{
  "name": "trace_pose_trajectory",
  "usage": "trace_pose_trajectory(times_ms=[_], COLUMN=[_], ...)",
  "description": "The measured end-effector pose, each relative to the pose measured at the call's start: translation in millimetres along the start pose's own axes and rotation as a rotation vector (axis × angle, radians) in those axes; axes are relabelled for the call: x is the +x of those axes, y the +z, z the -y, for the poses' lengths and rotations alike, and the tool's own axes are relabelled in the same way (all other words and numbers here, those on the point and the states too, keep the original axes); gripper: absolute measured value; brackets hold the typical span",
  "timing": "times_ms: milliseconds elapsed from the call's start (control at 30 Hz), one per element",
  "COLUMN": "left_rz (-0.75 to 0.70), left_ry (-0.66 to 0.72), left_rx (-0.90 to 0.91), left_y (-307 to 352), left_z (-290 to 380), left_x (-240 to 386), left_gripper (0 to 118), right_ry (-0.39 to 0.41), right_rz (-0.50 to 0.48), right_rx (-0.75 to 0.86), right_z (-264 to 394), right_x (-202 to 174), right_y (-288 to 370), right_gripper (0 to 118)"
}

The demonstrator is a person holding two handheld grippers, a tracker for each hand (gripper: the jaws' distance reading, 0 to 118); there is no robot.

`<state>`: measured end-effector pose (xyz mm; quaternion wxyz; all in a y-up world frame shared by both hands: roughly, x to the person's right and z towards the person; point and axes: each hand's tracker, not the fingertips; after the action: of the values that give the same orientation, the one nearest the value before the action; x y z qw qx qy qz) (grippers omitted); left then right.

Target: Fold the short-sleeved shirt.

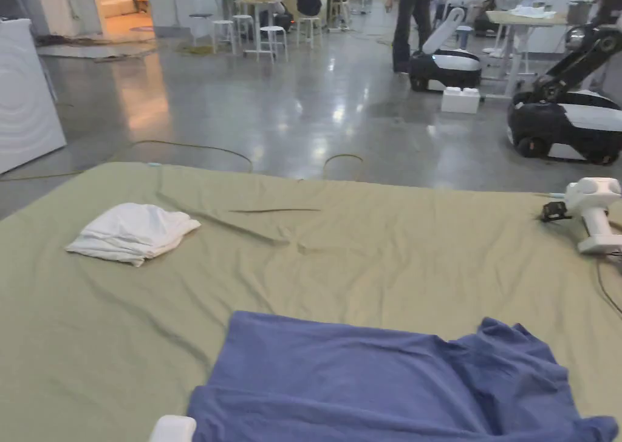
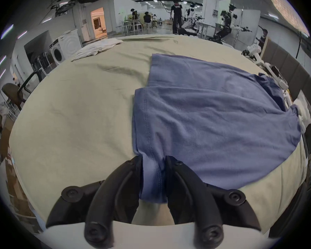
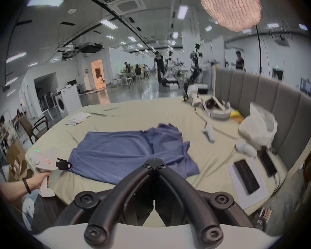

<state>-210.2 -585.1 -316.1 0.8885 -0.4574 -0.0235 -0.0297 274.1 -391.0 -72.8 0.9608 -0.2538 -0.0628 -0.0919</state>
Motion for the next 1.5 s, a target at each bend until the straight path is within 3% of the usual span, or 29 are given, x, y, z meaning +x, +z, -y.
trace_pose_trajectory(times_ms=[33, 67, 100, 133, 167, 267, 367, 433, 467, 500, 533, 600, 667, 733, 800, 867, 967, 1133, 1267, 1300, 1333, 1367, 1400, 1500], left_rz=[-0.013, -0.034, -0.049, -0.053, -0.052, -0.046, -0.041, -0.039, -0.044, -0.049, -0.055, -0.068, -0.050, 0.053, 0.102, 0.146, 0.126, 0.149, 0.156, 0.153, 0.153, 0.146, 0.135, 0.055], left_ry=[-0.012, -0.043, -0.071, -0.091, -0.094, -0.095, -0.107, -0.114, -0.121, -0.123, -0.127, -0.163, -0.181, -0.035, 0.126, 0.179, 0.158, 0.158, 0.050, 0.043, 0.047, 0.053, 0.054, -0.023], left_rx=[-0.011, -0.013, -0.020, -0.022, -0.028, -0.059, -0.067, -0.068, -0.068, -0.066, -0.061, -0.047, -0.051, -0.012, 0.072, 0.103, 0.098, 0.029, 0.024, 0.020, 0.011, 0.004, 0.008, 0.182], left_y=[-1, 1, 0, 8, 7, 3, 3, 5, 5, 5, 6, 7, 10, 25, 53, 75, 100, 137, 140, 138, 137, 136, 137, 162], left_z=[-1, -2, -3, -3, -3, -9, -10, -11, -10, -9, -8, -4, -8, -12, -8, -2, 18, 65, 86, 87, 84, 82, 81, 71], left_x=[3, 8, 13, 20, 23, 19, 16, 17, 17, 19, 21, 24, 20, 3, -17, -29, -35, -44, -43, -42, -41, -42, -42, -35], left_gripper=[26, 24, 20, 18, 17, 17, 17, 17, 17, 17, 17, 17, 16, 14, 12, 12, 12, 12, 12, 21, 40, 66, 89, 92], right_ry=[-0.034, -0.074, -0.105, -0.126, -0.162, -0.299, -0.387, -0.403, -0.313, -0.264, -0.252, -0.176, -0.189, -0.183, -0.122, -0.127, -0.066, -0.070, -0.089, -0.094, -0.095, -0.088, -0.088, -0.101], right_rz=[0.007, -0.004, -0.001, 0.010, 0.036, 0.074, 0.172, 0.114, 0.176, 0.157, 0.141, 0.153, 0.159, 0.189, 0.233, 0.220, 0.226, 0.204, 0.210, 0.205, 0.204, 0.217, 0.226, 0.218], right_rx=[-0.027, -0.048, -0.109, -0.155, -0.189, -0.224, -0.295, -0.315, -0.294, -0.274, -0.286, -0.313, -0.311, -0.282, -0.258, -0.245, -0.255, -0.335, -0.358, -0.360, -0.366, -0.385, -0.383, -0.350], right_z=[6, 17, 26, 34, 41, 54, 67, 77, 75, 73, 70, 68, 63, 56, 48, 47, 55, 80, 93, 87, 84, 81, 79, 74], right_x=[7, 20, 35, 43, 51, 72, 86, 87, 79, 74, 70, 66, 64, 57, 48, 43, 44, 45, 38, 31, 29, 28, 28, 36], right_y=[-17, -41, -68, -87, -108, -157, -202, -214, -209, -200, -199, -200, -199, -185, -168, -150, -129, -74, -45, -39, -41, -43, -41, -37], right_gripper=[1, 10, 43, 68, 75, 74, 71, 51, 34, 19, 13, 10, 9, 9, 9, 9, 9, 9, 9, 13, 31, 57, 73, 71])
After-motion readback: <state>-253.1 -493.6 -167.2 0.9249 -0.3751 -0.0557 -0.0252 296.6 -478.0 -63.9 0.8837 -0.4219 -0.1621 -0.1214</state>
